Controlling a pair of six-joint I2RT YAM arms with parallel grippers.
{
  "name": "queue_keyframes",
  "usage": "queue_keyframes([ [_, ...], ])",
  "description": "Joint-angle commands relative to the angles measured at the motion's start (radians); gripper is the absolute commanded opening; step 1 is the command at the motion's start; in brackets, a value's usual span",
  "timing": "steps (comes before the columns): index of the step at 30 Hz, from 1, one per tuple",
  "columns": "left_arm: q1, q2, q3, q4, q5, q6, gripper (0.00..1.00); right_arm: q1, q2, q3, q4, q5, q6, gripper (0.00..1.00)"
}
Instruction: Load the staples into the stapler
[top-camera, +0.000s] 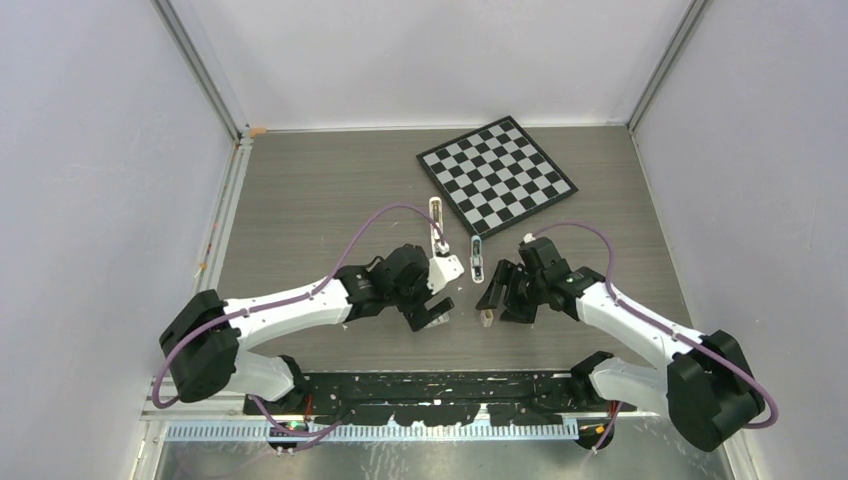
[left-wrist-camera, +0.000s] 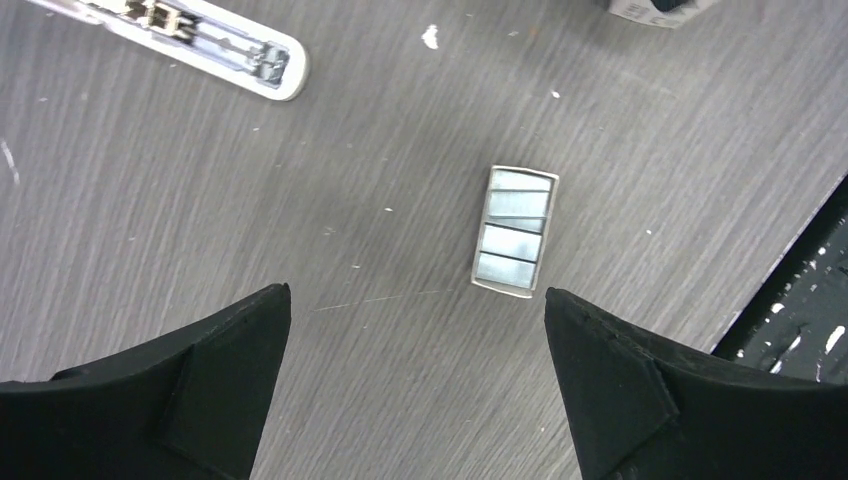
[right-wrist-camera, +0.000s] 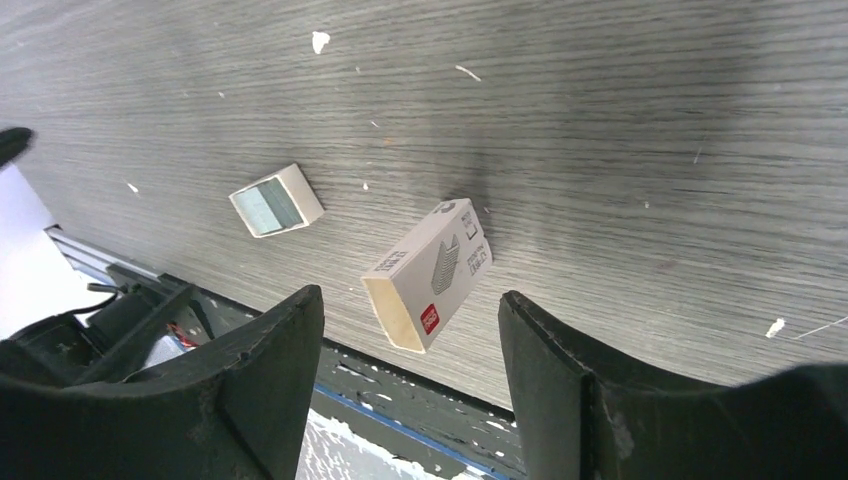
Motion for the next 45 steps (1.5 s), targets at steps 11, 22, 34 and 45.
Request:
queue_keyframes([
  [11, 0.232, -0.155, 0.049, -0.036, 0.043, -0.177, 1.0, 0.046, 0.04, 0.085, -0.136, 0.218, -0.058, 0.58],
  [22, 0.372, -0.306, 0.034, -0.131, 0.113, -0.153, 1.0, 0.044, -0.009, 0.203, -0.309, 0.349, -0.081, 0.52],
  [34, 0.38, -0.376, 0.103, -0.329, -0.218, -0.239, 1.0, 0.256, 0.15, 0.313, -0.138, 0.357, 0.009, 0.41],
  [45, 0.379, -0.606, 0.0, -0.247, -0.293, -0.193, 0.88, 0.465, 0.455, 0.483, -0.048, 0.429, -0.042, 0.33],
])
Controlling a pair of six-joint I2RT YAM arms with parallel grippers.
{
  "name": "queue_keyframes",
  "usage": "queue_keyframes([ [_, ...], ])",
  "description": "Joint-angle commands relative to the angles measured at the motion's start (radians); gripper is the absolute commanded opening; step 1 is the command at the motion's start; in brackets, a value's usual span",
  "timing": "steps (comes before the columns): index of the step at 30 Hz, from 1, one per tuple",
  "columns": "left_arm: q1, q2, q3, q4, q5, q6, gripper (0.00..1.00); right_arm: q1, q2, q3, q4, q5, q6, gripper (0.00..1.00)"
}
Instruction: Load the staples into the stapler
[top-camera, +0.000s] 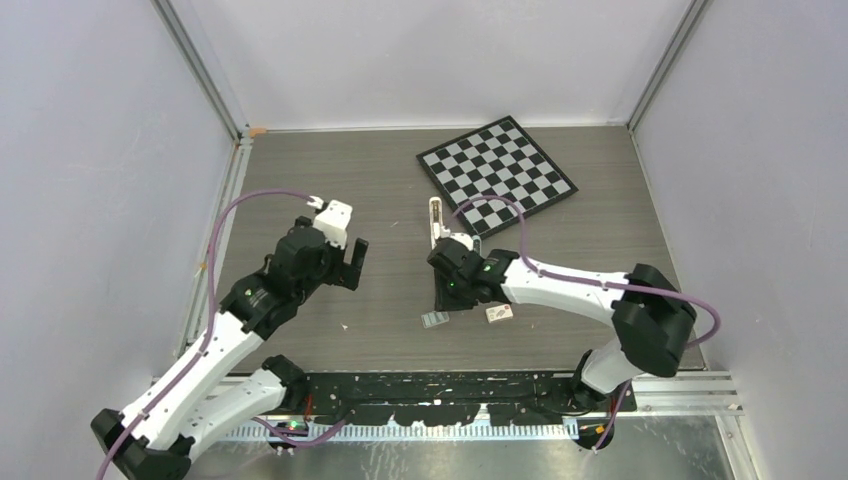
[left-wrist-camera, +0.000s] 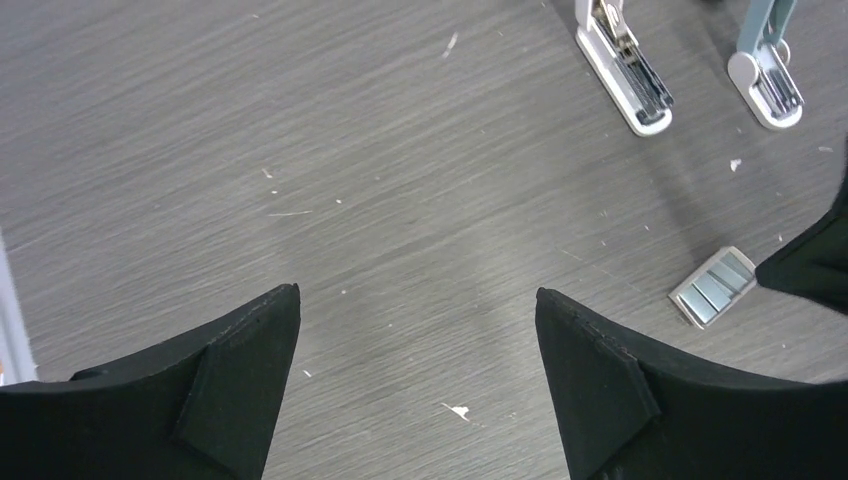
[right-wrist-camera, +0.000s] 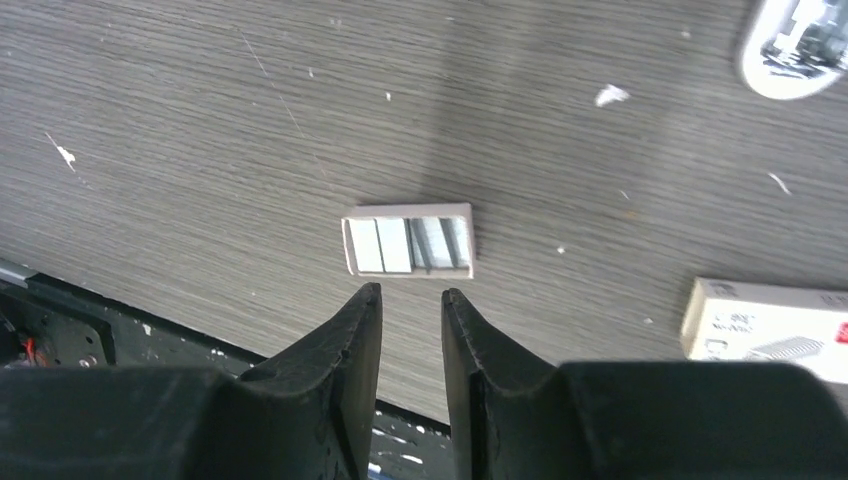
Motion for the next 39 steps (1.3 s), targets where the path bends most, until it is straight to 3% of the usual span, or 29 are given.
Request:
queue_keyframes([
  [1, 0.005, -0.098, -0.029, 0.061, -0.109, 0.027, 0.87, 0.024, 0.073, 0.077, 0.04, 0.056, -0.023, 0.32],
  [10, 0.004, -0.209, -0.082, 0.126, -0.177, 0.059, 0.85, 0.048, 0.157, 0.134, 0.012, 0.05, -0.061, 0.25],
  [39, 0.004, -0.185, -0.077, 0.115, -0.147, 0.072, 0.85, 0.069, 0.214, 0.159, -0.057, 0.121, -0.08, 0.18],
])
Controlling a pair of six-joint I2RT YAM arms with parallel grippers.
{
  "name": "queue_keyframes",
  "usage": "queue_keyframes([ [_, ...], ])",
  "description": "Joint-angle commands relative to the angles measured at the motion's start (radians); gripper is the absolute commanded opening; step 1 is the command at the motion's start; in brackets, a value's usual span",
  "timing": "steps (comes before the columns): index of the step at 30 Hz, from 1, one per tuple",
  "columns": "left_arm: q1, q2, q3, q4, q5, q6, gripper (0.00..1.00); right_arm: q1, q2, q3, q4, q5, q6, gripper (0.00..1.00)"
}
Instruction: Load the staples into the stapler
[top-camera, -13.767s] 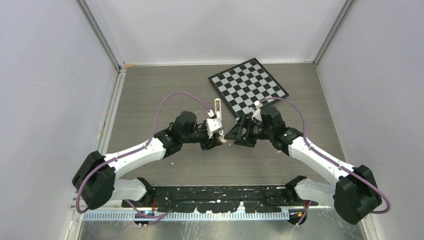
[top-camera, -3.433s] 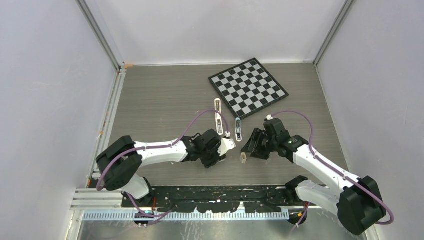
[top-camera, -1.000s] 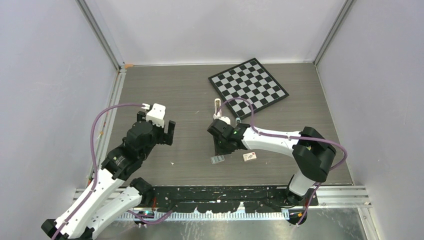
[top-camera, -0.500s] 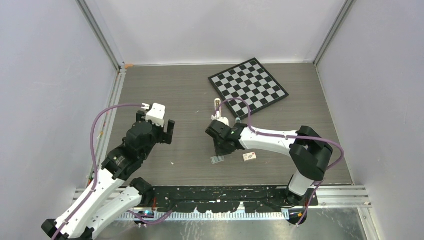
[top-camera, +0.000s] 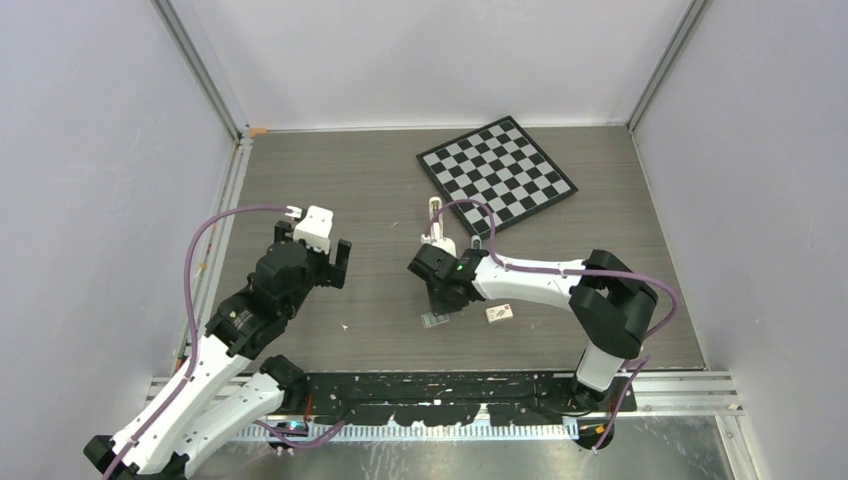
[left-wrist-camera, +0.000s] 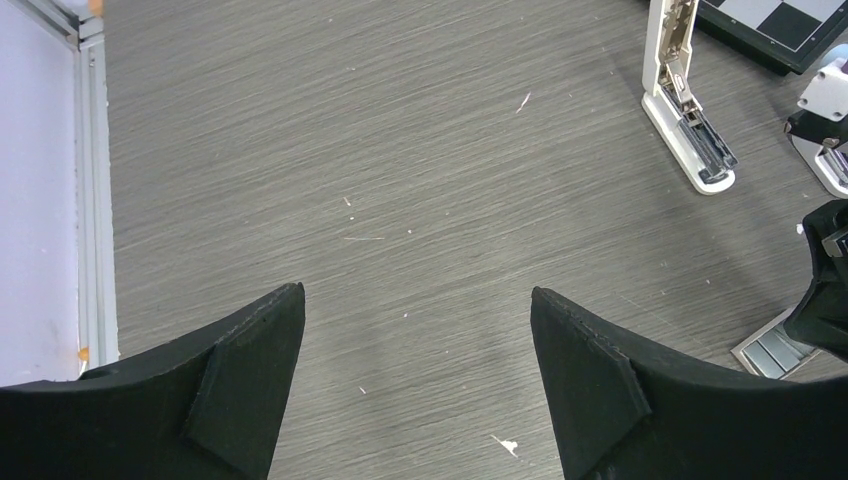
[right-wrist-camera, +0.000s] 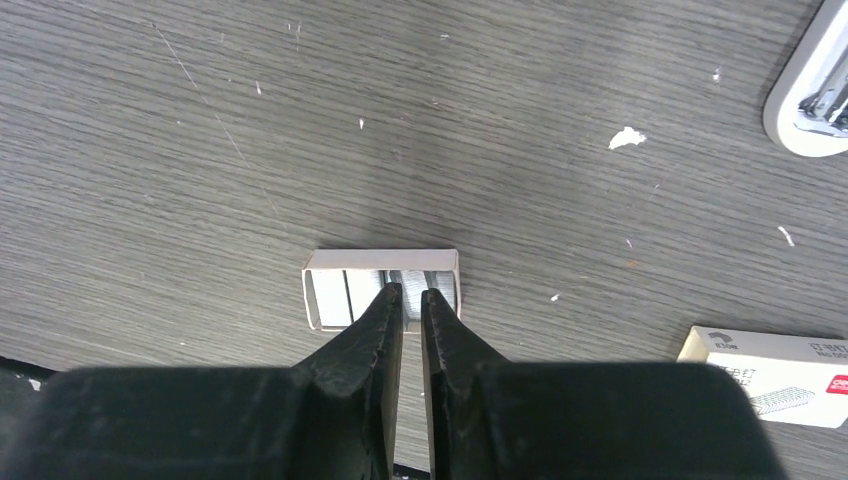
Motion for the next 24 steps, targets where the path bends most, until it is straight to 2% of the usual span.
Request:
queue_keyframes([
  [1, 0.003, 0.004, 0.004, 0.04, 0.009, 0.011, 0.84, 0.008, -0.004, 0.04, -0.019, 0.054, -0.005, 0.17],
  [24, 0.004, 0.002, 0.002, 0.038, 0.012, 0.014, 0.84, 0.014, 0.031, 0.036, -0.015, 0.056, -0.014, 0.15],
])
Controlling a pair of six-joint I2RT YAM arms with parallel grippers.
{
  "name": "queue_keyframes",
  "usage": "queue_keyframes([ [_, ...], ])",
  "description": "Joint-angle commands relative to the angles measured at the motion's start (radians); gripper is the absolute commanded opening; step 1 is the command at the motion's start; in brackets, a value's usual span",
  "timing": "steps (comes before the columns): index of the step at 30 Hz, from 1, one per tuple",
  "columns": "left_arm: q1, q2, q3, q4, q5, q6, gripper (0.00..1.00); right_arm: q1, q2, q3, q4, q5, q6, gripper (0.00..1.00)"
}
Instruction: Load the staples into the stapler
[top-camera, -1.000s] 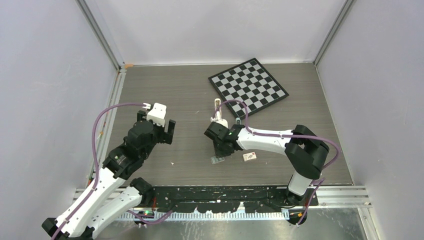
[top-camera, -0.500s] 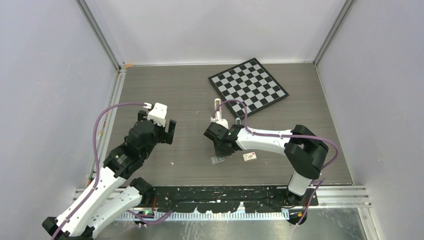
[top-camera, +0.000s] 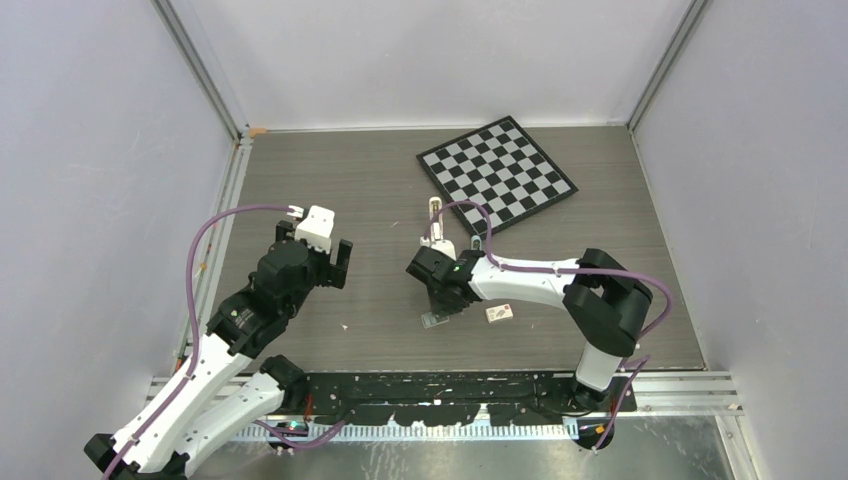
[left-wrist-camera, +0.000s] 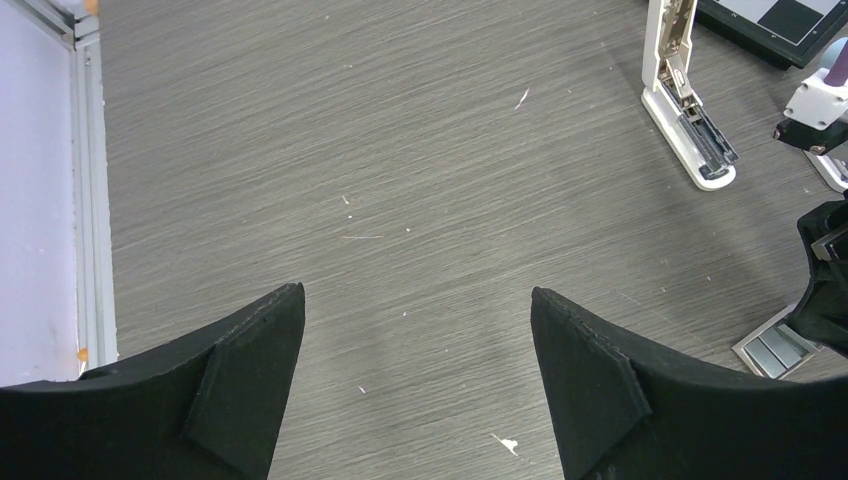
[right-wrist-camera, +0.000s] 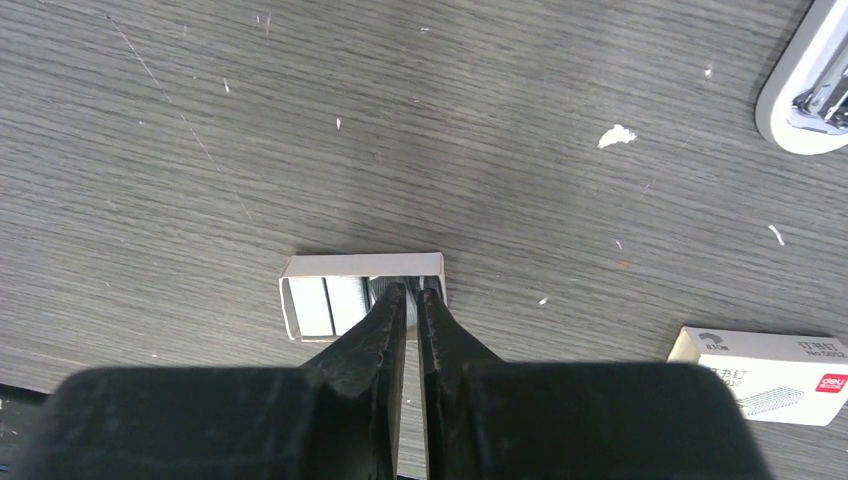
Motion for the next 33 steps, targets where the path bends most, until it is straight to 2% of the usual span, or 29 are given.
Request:
queue_keyframes([
  [1, 0.004, -0.005, 0.003, 0.037, 0.008, 0.01, 0.85, 0.007, 0.01, 0.029, 0.004, 0.033, -0.01, 0.14],
  [24, 0.004, -0.013, 0.001, 0.036, 0.012, 0.012, 0.85, 0.022, 0.033, 0.027, 0.005, 0.044, -0.002, 0.12],
  [33, 0.003, 0.005, 0.006, 0.031, 0.009, 0.009, 0.85, 0.025, 0.02, 0.027, 0.002, 0.062, -0.021, 0.01],
])
